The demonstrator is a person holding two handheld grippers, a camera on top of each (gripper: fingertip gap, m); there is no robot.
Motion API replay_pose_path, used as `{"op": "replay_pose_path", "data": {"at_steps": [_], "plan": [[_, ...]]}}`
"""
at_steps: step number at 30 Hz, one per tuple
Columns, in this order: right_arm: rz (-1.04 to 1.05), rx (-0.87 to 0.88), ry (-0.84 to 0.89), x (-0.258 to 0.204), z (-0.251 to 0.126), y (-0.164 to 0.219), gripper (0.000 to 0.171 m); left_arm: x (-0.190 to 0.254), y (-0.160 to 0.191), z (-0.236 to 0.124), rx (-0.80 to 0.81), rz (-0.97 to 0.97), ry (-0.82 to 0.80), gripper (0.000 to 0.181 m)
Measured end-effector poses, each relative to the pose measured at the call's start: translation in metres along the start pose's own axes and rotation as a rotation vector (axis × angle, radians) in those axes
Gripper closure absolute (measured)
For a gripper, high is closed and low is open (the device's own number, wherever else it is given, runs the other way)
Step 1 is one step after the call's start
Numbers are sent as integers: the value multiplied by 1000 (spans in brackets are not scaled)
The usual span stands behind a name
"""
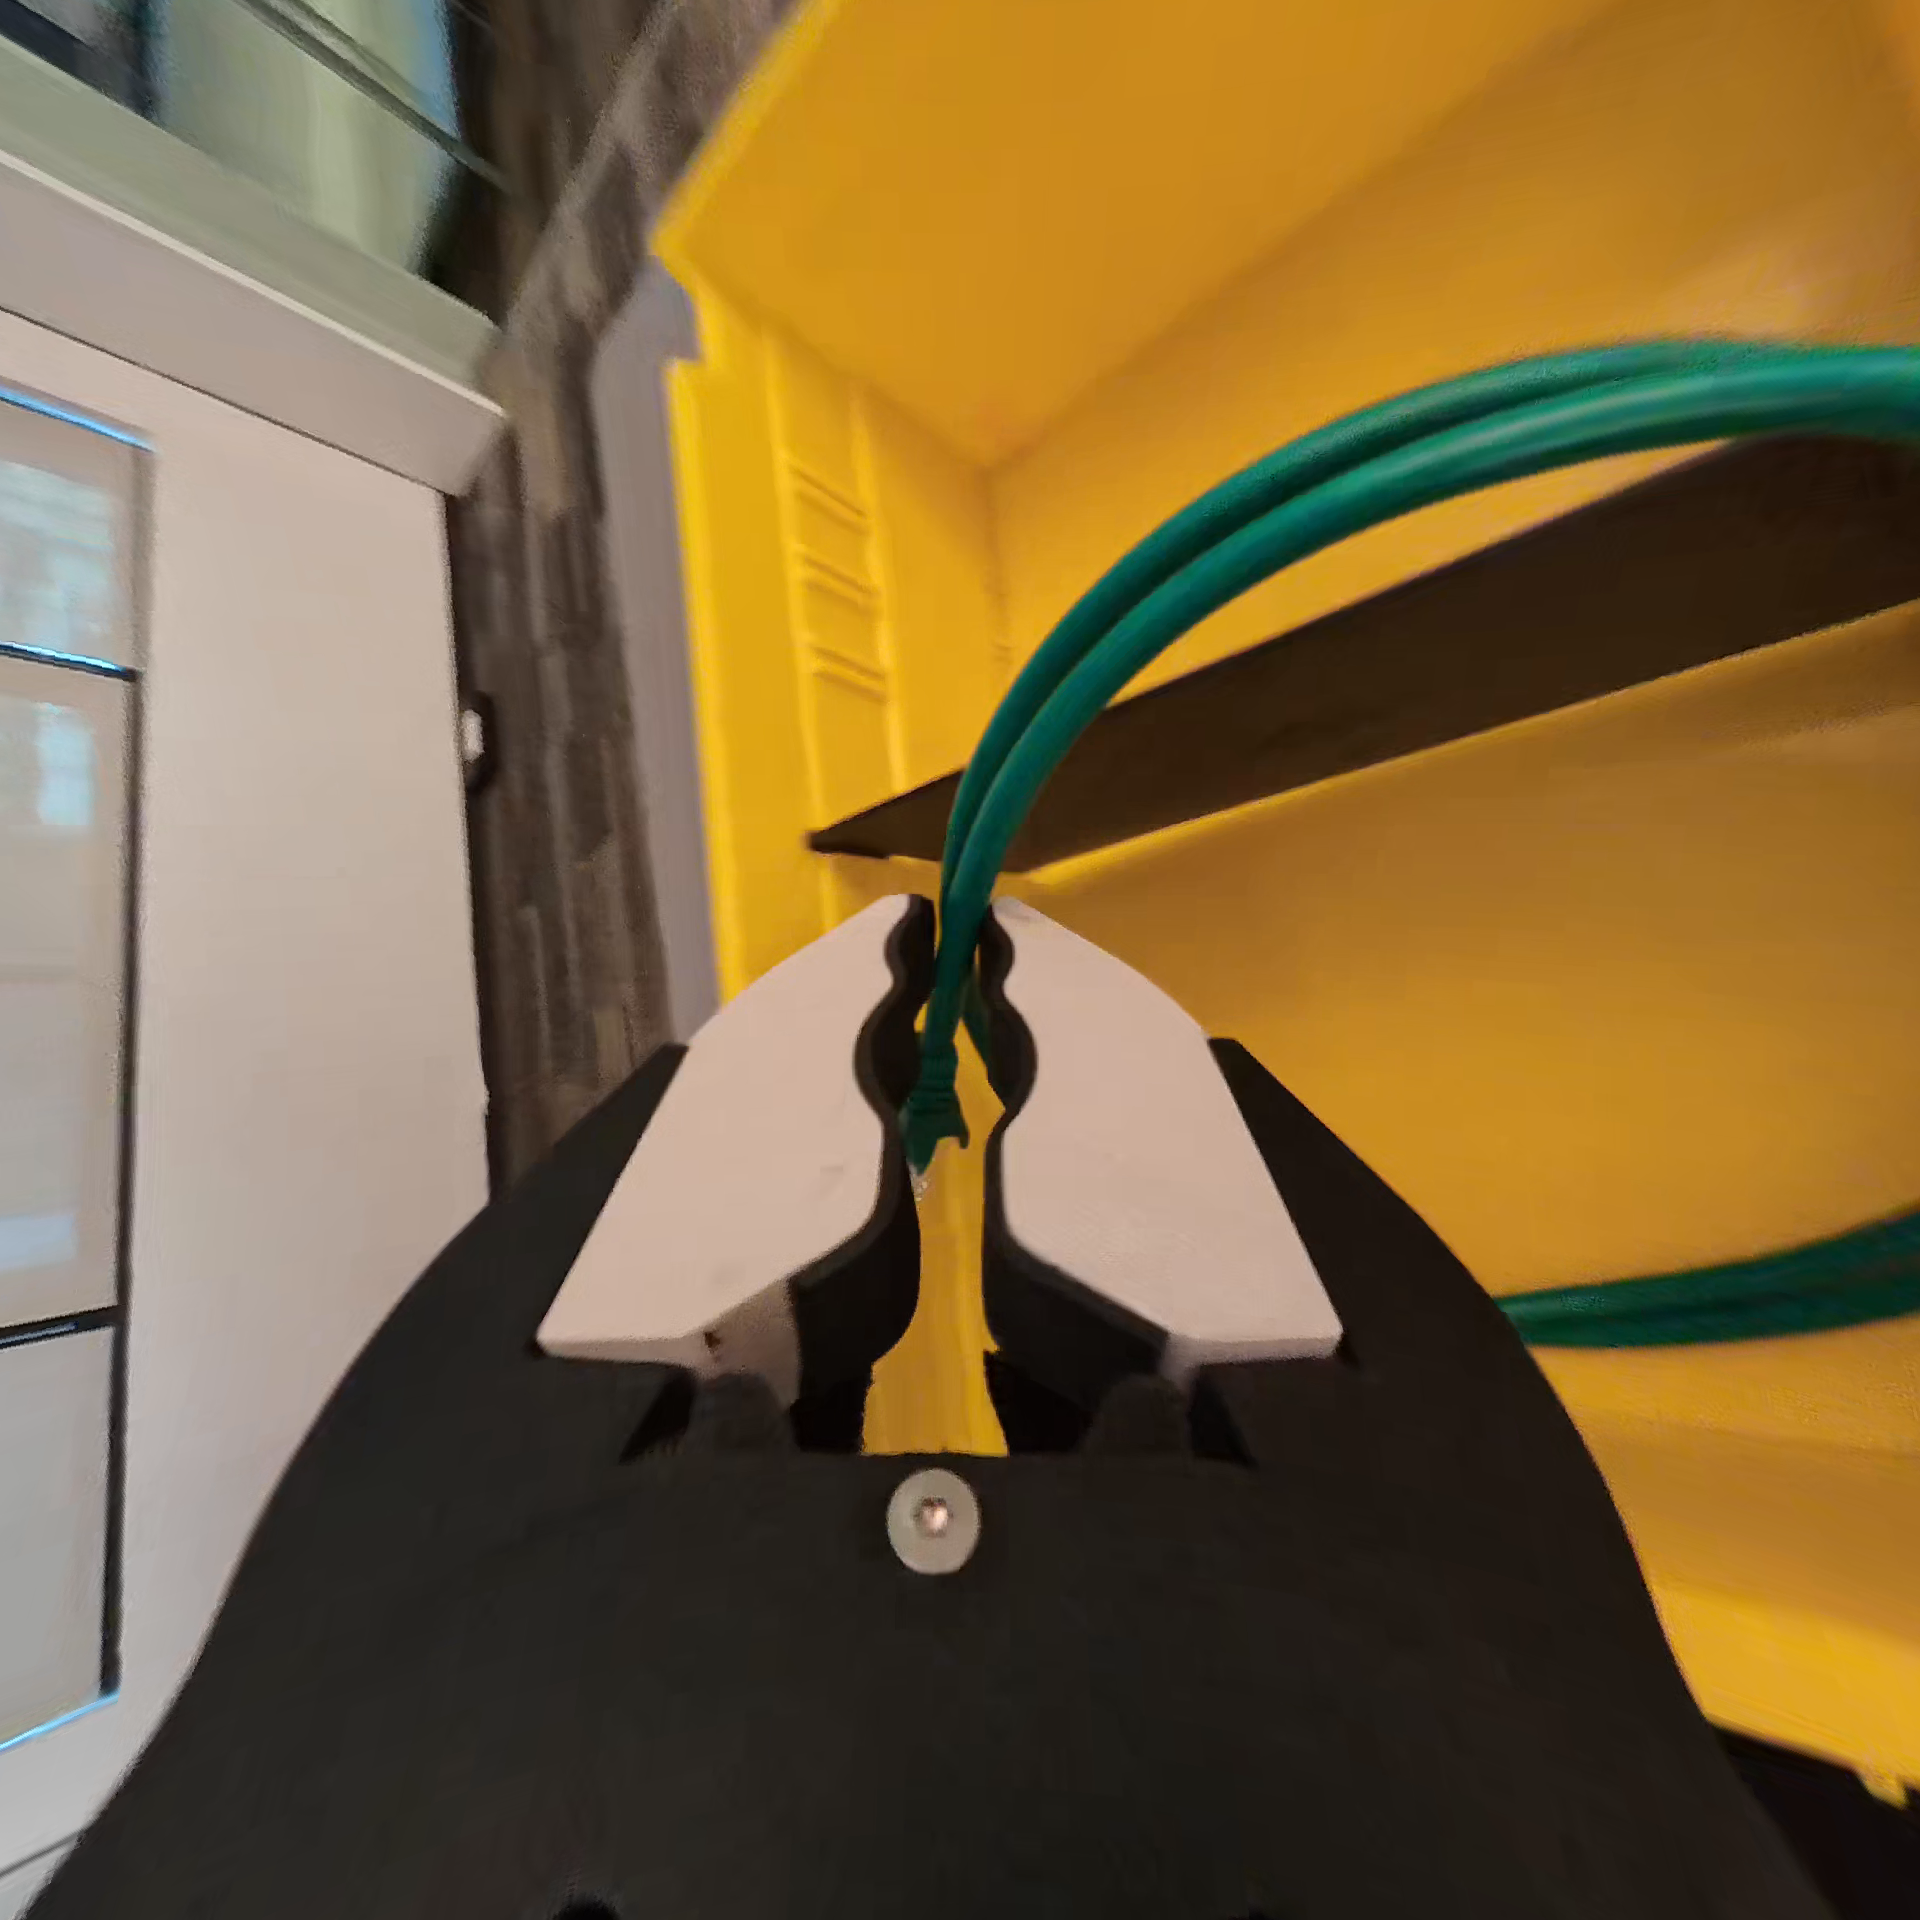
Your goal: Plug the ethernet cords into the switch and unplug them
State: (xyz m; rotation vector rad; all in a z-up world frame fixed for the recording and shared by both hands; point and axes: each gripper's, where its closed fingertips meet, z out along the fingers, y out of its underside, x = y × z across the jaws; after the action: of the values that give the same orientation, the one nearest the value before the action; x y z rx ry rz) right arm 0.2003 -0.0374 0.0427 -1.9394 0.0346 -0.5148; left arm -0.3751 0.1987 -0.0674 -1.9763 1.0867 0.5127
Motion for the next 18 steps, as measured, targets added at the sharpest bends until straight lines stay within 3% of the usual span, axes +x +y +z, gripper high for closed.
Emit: {"op": "replay_pose_path", "data": {"at_steps": [4, 9, 14, 18], "plan": [[5, 45, -15, -1, -3, -8, 104, -34, -37, -64, 190, -76, -83, 174], [-46, 138, -89, -23, -7, -26, 105, -42, -115, -157, 478, -52, -23, 175], [-186, 285, -228, -69, -27, -54, 107, -13, -202, -247, 754, 70, 135, 176], [-254, 376, -352, -103, -46, -68, 107, 38, -249, -289, 880, 217, 371, 176]]}}
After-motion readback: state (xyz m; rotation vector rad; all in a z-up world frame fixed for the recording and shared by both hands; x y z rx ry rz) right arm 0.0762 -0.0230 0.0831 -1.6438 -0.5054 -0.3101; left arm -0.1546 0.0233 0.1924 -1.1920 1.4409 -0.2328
